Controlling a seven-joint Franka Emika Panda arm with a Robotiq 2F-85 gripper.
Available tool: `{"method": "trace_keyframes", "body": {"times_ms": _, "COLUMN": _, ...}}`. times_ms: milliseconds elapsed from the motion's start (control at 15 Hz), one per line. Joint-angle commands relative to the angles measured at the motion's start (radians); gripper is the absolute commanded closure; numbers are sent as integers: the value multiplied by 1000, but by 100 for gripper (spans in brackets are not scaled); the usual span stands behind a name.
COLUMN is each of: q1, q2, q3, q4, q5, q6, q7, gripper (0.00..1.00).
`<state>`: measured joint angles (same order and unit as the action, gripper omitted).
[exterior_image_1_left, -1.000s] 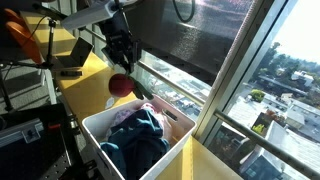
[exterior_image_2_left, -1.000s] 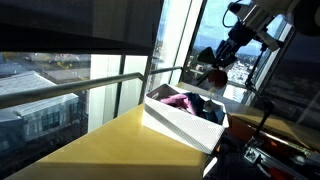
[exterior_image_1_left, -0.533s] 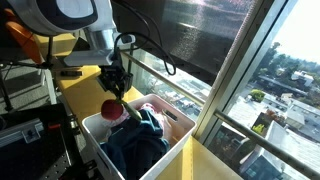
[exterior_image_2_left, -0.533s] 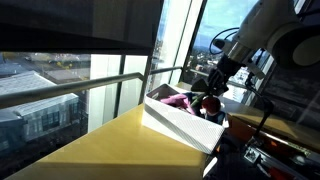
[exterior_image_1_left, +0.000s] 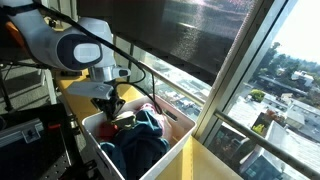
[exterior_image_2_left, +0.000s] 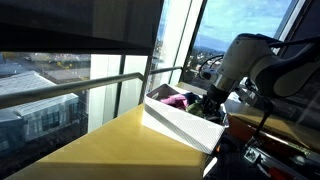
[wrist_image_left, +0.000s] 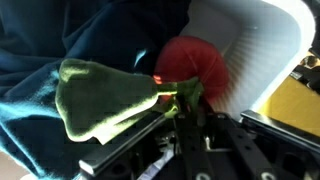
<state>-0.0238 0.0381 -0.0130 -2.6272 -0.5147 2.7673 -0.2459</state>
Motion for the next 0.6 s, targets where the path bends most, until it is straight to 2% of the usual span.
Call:
{"method": "trace_keyframes", "body": {"times_ms": 0, "q1": 4, "q2": 20, "q3": -4, "q4": 9, "q5": 12, "q6": 1, "q7": -26, "gripper": 51}}
{"method": "trace_keyframes", "body": {"times_ms": 467, "q1": 12, "q2": -197, "q3": 5, "q4": -36, "q5": 37, "q6": -97, "q7": -101, "gripper": 1}}
{"method": "trace_keyframes", "body": {"times_ms": 533, "q1": 14, "q2": -242, "q3": 6, "q4": -41, "q5": 41, "q6": -120, "q7": -116, "gripper": 0}}
